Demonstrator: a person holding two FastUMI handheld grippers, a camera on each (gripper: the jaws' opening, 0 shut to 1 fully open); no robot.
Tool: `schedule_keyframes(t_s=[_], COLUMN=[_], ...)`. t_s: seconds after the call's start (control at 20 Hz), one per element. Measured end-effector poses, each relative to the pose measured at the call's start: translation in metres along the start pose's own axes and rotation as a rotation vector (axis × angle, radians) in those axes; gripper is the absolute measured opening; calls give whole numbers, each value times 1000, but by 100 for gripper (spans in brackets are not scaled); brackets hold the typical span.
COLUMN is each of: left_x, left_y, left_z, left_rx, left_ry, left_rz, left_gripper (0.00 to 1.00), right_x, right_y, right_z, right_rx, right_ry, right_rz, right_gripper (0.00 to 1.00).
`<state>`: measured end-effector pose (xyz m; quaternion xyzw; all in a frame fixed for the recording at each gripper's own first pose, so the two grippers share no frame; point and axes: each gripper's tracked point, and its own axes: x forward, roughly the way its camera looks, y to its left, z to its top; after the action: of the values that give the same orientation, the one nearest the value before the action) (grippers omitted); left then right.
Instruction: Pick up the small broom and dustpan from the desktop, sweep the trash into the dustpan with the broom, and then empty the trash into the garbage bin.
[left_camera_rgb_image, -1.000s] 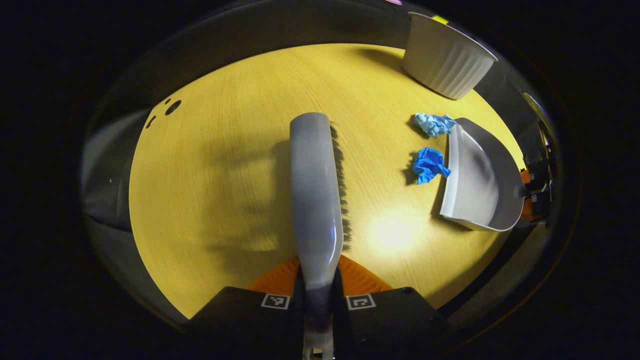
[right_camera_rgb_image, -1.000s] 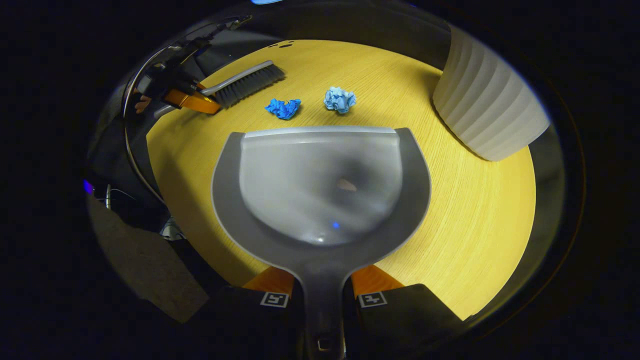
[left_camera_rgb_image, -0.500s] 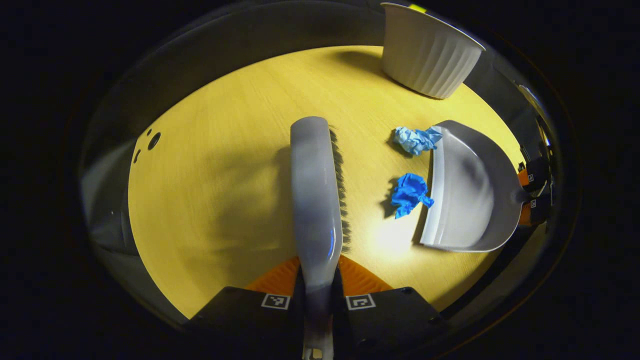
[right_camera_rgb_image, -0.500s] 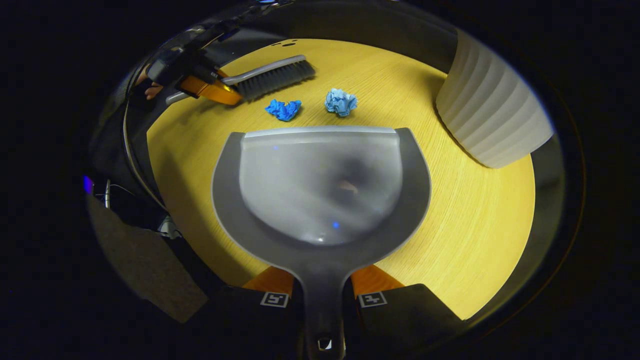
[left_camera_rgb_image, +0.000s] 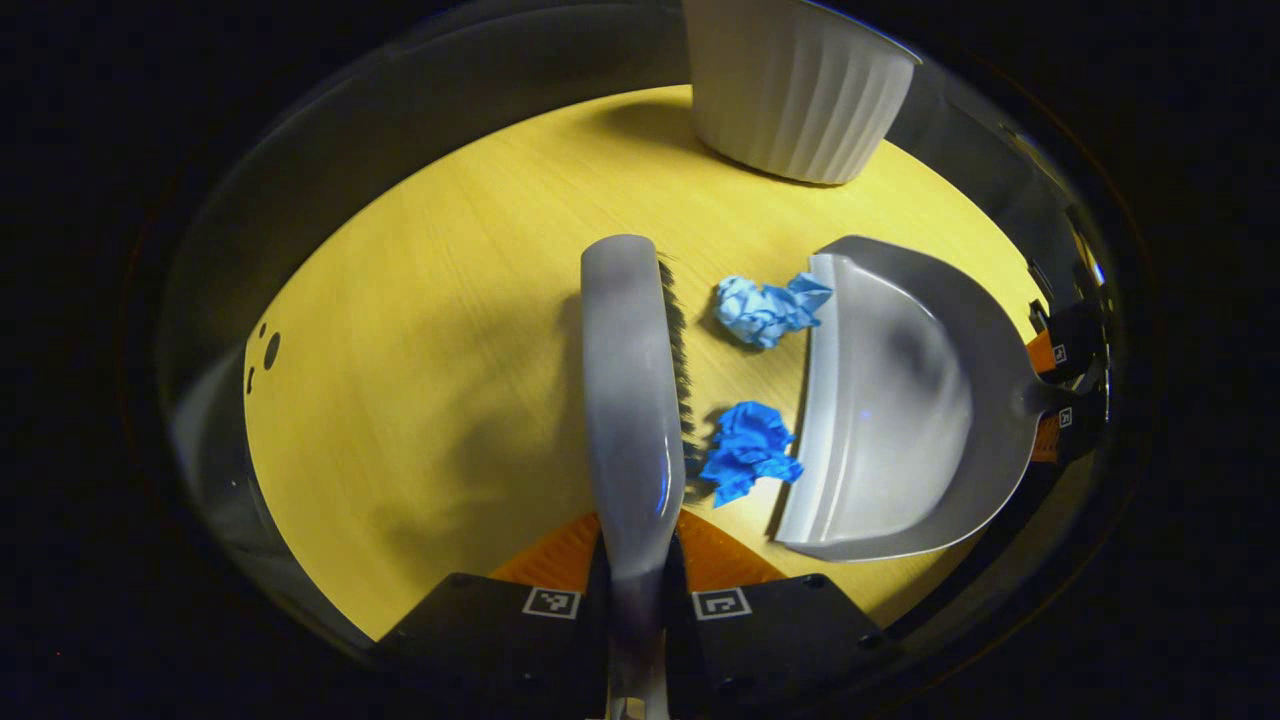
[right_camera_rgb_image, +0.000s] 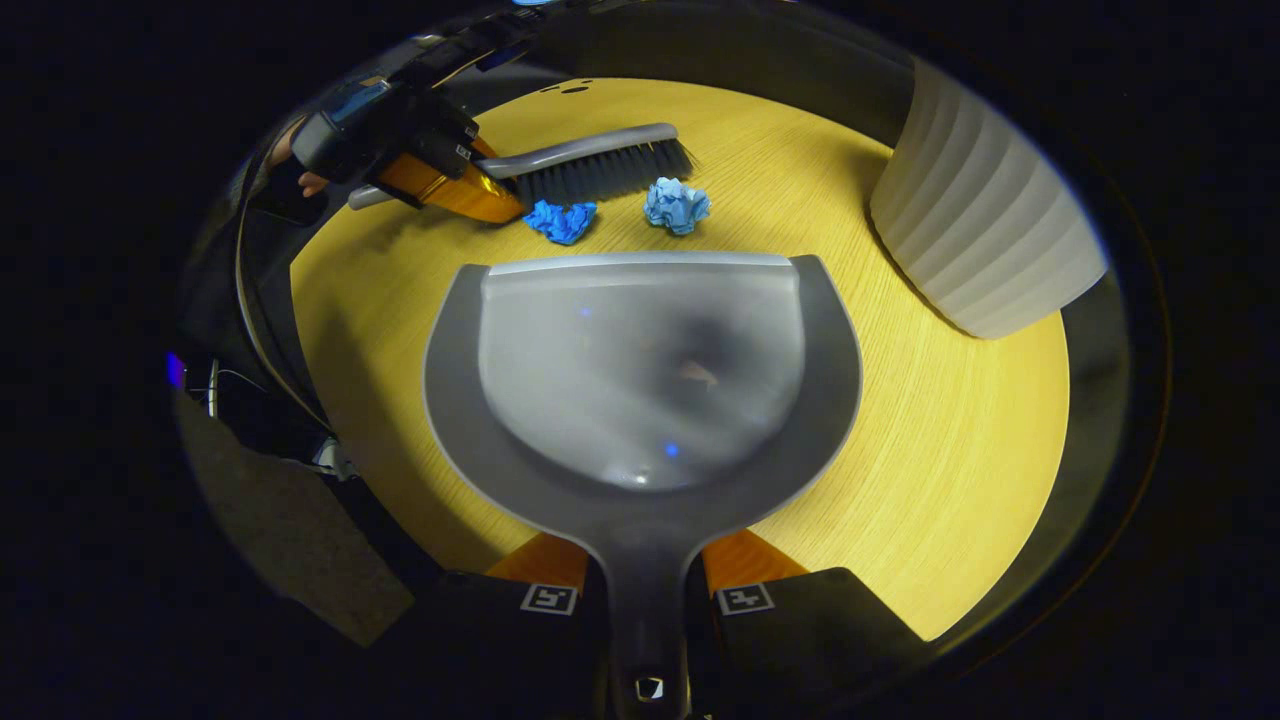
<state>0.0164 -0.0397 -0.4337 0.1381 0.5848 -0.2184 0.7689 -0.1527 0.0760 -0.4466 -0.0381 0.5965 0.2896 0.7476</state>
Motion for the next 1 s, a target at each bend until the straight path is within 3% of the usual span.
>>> schedule_keyframes(t_s=[0.05, 0.1, 0.2, 0.4, 0.5, 0.55, 0.6, 0.7, 0.75, 0.9, 0.95, 1.0], left_x=[-1, 0, 0, -7, -14, -17, -19, -22, -26, -44, -46, -49], left_y=[-7, -14, -27, -39, -50, -57, -64, -76, -82, -89, -89, -88], left_z=[2, 4, 9, 9, 8, 7, 7, 4, 5, 2, 1, 2], left_rx=[6, 11, 28, 54, 41, 40, 45, 65, 68, 71, 58, 32], left_ry=[0, 0, -2, 1, -2, -5, -8, -7, -9, -25, -34, -45], left_rz=[-11, -21, -46, -89, -148, -171, -184, -207, -221, -234, -234, -233], left_gripper=[23, 29, 23, 27, 27, 27, 27, 26, 26, 29, 26, 26], right_x=[-1, -2, -2, -3, 5, 7, 12, 22, 27, 37, 40, 42], right_y=[-1, -1, -1, -4, -5, -5, -4, -3, -5, -8, -7, -8], right_z=[1, 3, 2, 7, 15, 19, 22, 31, 36, 43, 44, 44], right_rx=[1, 1, -2, -31, -39, -41, -43, -44, -48, -55, -50, -39], right_ry=[0, -1, -1, 10, 8, 7, 5, -3, -8, -37, -55, -68], right_rz=[1, 1, -1, -26, -27, -27, -28, -26, -24, -18, -8, -4], right_gripper=[41, 36, 36, 35, 36, 41, 36, 41, 36, 36, 36, 31])
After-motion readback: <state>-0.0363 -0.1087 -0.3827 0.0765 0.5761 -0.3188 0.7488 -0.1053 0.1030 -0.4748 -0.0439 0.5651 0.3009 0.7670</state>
